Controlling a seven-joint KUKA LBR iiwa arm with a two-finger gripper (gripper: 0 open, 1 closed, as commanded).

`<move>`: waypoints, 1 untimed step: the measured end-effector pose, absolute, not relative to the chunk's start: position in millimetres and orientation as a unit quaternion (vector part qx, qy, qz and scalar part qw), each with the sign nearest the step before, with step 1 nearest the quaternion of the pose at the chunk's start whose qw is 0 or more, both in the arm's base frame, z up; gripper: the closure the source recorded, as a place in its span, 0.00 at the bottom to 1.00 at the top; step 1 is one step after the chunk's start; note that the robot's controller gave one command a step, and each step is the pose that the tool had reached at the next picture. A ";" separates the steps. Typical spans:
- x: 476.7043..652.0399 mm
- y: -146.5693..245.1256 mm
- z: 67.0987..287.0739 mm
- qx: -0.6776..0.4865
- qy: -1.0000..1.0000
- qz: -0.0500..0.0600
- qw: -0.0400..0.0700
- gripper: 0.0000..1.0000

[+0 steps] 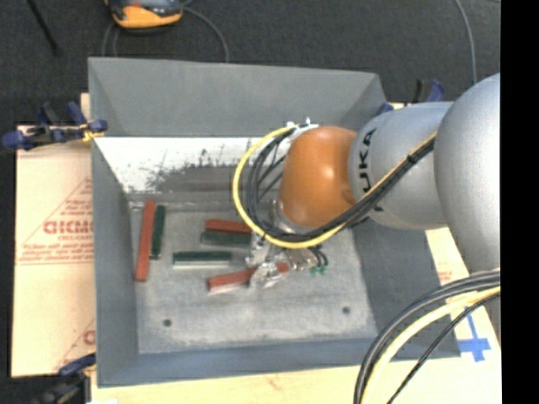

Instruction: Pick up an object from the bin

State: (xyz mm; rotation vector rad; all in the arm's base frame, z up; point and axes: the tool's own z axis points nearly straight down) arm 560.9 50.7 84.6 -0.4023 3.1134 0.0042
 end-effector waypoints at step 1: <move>560.9 50.7 84.6 -0.128 0.992 0.001 0.001 1.00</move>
Offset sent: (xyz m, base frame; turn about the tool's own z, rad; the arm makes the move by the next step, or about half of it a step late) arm 0.0000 0.0000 0.0000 0.0000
